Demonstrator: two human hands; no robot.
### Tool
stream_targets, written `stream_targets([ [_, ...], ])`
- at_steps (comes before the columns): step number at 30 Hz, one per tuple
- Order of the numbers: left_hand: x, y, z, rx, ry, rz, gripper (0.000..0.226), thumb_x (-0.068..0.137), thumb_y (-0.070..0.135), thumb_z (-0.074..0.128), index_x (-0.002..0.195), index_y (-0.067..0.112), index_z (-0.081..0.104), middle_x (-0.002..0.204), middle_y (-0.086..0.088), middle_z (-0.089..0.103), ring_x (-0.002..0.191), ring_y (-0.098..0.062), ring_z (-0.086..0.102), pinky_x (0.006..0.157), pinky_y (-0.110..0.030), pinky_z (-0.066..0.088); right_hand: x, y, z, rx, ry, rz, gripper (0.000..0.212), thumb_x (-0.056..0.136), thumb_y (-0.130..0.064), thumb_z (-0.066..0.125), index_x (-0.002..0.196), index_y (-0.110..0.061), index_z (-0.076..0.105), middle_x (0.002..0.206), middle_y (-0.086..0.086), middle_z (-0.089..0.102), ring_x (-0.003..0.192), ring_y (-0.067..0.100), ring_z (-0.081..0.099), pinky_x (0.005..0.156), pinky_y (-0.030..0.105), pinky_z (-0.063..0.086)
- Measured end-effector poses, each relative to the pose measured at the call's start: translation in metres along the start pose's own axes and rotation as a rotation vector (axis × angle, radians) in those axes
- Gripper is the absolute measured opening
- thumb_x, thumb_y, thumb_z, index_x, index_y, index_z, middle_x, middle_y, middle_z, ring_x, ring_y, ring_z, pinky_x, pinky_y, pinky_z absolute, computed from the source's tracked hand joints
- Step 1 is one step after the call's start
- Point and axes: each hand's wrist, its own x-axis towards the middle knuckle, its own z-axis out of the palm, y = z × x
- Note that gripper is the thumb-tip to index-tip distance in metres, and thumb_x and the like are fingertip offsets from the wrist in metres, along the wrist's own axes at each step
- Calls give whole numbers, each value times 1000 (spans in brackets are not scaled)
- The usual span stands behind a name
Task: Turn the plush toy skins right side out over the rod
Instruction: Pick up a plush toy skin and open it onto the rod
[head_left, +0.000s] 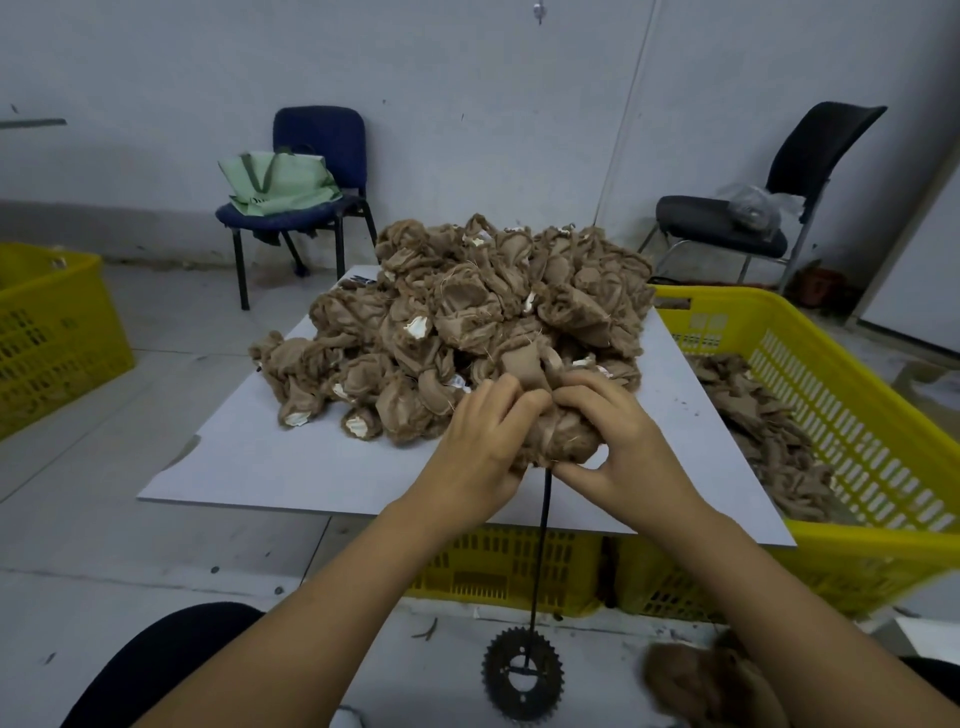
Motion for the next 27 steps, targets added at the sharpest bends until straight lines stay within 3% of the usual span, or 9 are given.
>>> stream_targets([
  [5, 2, 1, -5, -137, -69, -102, 68, 83, 11, 74, 142, 14, 41, 126, -7, 53, 107, -28, 52, 84, -42, 51, -1, -3, -1, 72, 17, -3, 45, 75, -11, 80, 114, -17, 59, 118, -5, 57, 106, 10, 56, 84, 22, 50],
  [8, 3, 3, -7, -73, -52, -89, 51, 82, 12, 75, 128, 7, 55, 117, -9, 56, 101, -28, 53, 74, -42, 52, -3, -1, 0, 73, 62, 6, 42, 74, -10, 79, 107, -19, 56, 103, -10, 54, 91, 2, 53, 72, 15, 45],
  [12, 2, 4, -4, 43, 25, -31, 40, 79, 3, 77, 115, 0, 60, 106, -14, 53, 91, -28, 51, 66, -37, 49, -6, 0, 8, 65, 128, 40, 41, 72, -10, 81, 95, -19, 49, 90, -7, 49, 81, 5, 50, 63, 17, 41],
  [14, 0, 4, -1, 85, 64, 25, 45, 77, -2, 77, 118, 1, 60, 114, -14, 48, 97, -29, 50, 73, -35, 47, -8, 0, 13, 54, 151, 62, 42, 70, -9, 83, 91, -18, 47, 85, -7, 48, 77, 5, 48, 61, 16, 39],
  [16, -2, 3, 2, 100, 78, 49, 45, 76, -6, 75, 117, 2, 60, 122, -13, 47, 105, -32, 53, 79, -42, 50, -9, 1, 16, 45, 165, 48, 40, 70, -8, 85, 88, -14, 50, 83, -5, 49, 74, 7, 46, 60, 19, 40],
  [20, -3, 4, 8, 85, 93, 30, 46, 72, -12, 75, 115, -1, 63, 123, -14, 58, 105, -32, 55, 83, -42, 54, -9, 3, 14, 110, 176, 73, 36, 70, -9, 86, 84, -15, 53, 77, -5, 51, 71, 8, 50, 57, 19, 40],
  [24, -11, 11, 20, 99, 144, -55, 50, 66, -18, 75, 113, -1, 66, 120, -16, 64, 98, -34, 55, 68, -41, 57, -14, 0, 22, 298, 180, 217, 29, 74, -8, 83, 82, -15, 57, 73, -5, 55, 65, 13, 52, 57, 32, 48],
  [27, -16, 17, 25, 83, 163, -85, 55, 69, -11, 75, 118, 5, 56, 123, -16, 57, 101, -33, 51, 61, -33, 57, -17, 2, 25, 354, 202, 226, 23, 78, -6, 79, 82, -15, 59, 74, -4, 57, 67, 14, 54, 59, 38, 49],
])
